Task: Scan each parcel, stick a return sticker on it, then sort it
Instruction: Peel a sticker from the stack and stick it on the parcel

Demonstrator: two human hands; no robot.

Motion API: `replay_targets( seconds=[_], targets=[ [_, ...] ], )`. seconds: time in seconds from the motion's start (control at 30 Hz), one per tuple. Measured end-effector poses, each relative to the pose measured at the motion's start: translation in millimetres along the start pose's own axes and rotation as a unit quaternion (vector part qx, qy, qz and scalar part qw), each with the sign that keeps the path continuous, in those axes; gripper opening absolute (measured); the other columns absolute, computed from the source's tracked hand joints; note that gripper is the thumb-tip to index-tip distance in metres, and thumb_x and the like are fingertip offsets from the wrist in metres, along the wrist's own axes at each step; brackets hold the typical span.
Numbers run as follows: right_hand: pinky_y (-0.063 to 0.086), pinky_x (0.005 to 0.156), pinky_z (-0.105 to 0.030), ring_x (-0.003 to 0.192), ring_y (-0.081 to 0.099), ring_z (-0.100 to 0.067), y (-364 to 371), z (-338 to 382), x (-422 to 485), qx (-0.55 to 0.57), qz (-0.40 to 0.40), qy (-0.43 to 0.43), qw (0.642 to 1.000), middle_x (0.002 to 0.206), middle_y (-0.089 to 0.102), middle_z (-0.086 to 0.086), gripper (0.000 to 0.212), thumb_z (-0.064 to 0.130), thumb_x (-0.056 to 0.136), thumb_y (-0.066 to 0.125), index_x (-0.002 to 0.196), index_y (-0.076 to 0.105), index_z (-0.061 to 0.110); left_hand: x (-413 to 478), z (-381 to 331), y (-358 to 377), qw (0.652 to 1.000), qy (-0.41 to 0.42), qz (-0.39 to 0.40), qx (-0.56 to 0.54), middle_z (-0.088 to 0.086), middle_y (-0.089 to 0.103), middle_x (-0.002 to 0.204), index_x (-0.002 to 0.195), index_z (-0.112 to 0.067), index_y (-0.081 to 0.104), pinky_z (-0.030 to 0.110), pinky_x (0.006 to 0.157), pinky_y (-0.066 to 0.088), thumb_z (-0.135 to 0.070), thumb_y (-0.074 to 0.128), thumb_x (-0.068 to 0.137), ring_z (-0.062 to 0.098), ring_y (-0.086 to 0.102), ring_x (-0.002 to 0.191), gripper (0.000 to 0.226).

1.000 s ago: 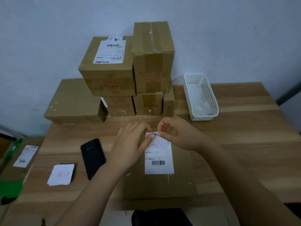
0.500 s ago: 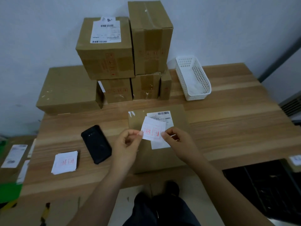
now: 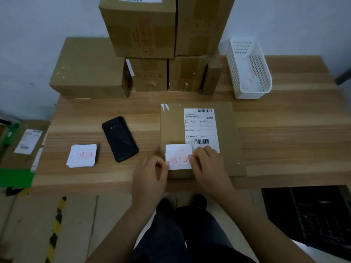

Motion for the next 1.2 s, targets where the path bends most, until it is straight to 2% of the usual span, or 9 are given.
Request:
replay_targets(
  seconds=[0.33,0.43,0.5,0.57,0.67,0.77,0.97,1.07,1.2],
  targets=[
    [0.045,0.067,-0.040,0.073,0.047,-0.024,13.5,10.0,-8.9,-0.136,-0.044,-0.035,0.989,0.082,0.052,-0.007,0.029,0.035,0.091,0.041,0.081,0.054,0.012,-2.4,7.9,10.3,0.995,0.029,0.008,0.098,-0.006,0.053,0.074,0.074,-0.020,0.052,0.039,0.064,0.041,-0.041,0.044,0.083,0.021,0.047,0.073,0.025],
    [0.045,0.066,-0.037,0.073,0.048,-0.025,7.4,1.1,-9.2,-0.161,-0.062,0.008,0.985,0.082,0.053,-0.008,0.032,0.041,0.088,0.047,0.083,0.055,0.010,-0.5,10.5,9.3,0.996,0.005,0.000,0.086,-0.005,0.049,0.076,0.077,-0.019,0.047,0.038,0.065,0.040,-0.043,0.044,0.081,0.020,0.045,0.074,0.025],
    [0.047,0.070,-0.039,0.080,0.049,-0.025,-0.4,-4.7,-8.7,-0.132,-0.068,0.030,0.988,0.090,0.054,-0.009,0.031,0.042,0.087,0.056,0.088,0.053,0.011,0.6,0.8,6.1,0.993,0.044,-0.013,0.107,0.000,0.051,0.084,0.085,-0.015,0.051,0.039,0.068,0.042,-0.038,0.046,0.085,0.023,0.050,0.079,0.024],
    [0.048,0.084,-0.045,0.101,0.051,-0.028,3.6,4.7,-10.1,-0.108,-0.050,-0.026,0.993,0.112,0.057,-0.012,0.029,0.035,0.091,0.051,0.104,0.055,0.010,-2.8,-13.3,16.2,0.982,0.130,0.004,0.136,0.009,0.058,0.111,0.110,-0.009,0.059,0.043,0.085,0.045,-0.030,0.046,0.093,0.030,0.056,0.103,0.029],
    [0.024,0.114,-0.044,0.142,0.031,-0.030,33.0,22.7,-21.3,-0.153,0.023,-0.142,0.978,0.151,0.038,-0.014,0.051,0.030,0.100,0.033,0.143,0.041,0.004,-11.5,-17.4,44.0,0.960,0.215,0.068,0.167,0.014,0.034,0.153,0.145,-0.001,0.036,0.041,0.116,0.022,-0.028,0.032,0.104,0.028,0.028,0.143,0.050],
    [0.015,0.119,-0.042,0.148,0.018,-0.025,52.0,14.3,-27.7,-0.165,0.067,-0.141,0.974,0.158,0.024,-0.013,0.056,0.034,0.103,0.027,0.150,0.026,0.004,-14.0,-2.3,59.8,0.961,0.189,0.134,0.149,0.012,0.017,0.159,0.151,-0.002,0.019,0.035,0.120,0.010,-0.038,0.012,0.105,0.022,0.012,0.148,0.059],
    [0.017,0.117,-0.042,0.147,0.018,-0.024,57.4,10.7,-25.4,-0.156,0.127,-0.120,0.972,0.158,0.025,-0.011,0.059,0.041,0.104,0.016,0.149,0.030,0.005,-9.7,8.2,65.3,0.950,0.168,0.211,0.156,-0.005,-0.009,0.159,0.151,-0.019,-0.004,0.035,0.121,0.000,-0.051,0.009,0.098,0.004,-0.020,0.144,0.063],
    [0.010,0.121,-0.040,0.149,0.003,-0.014,45.7,6.1,-21.6,-0.075,0.133,-0.084,0.985,0.160,0.008,0.000,0.068,0.053,0.100,0.010,0.153,0.020,0.011,-2.0,5.2,54.3,0.964,0.132,0.219,0.077,-0.013,-0.013,0.157,0.152,-0.026,0.000,0.032,0.120,-0.006,-0.059,0.025,0.096,-0.003,-0.023,0.141,0.069],
    [-0.006,0.120,-0.032,0.147,-0.012,-0.010,-2.2,-32.2,-20.7,0.015,0.076,0.036,0.996,0.157,-0.010,0.008,0.087,0.060,0.092,0.047,0.155,0.003,0.020,8.0,9.9,39.6,0.973,0.049,0.225,-0.021,-0.014,-0.009,0.160,0.155,-0.027,0.003,0.027,0.117,0.004,-0.059,0.066,0.080,0.002,-0.007,0.146,0.103]
  ],
)
Point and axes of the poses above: each hand's wrist, its own x-axis towards the middle knuckle, its own y-axis out of the palm, z = x × y, the point moved 10 cm from there along x, towards the middle knuckle
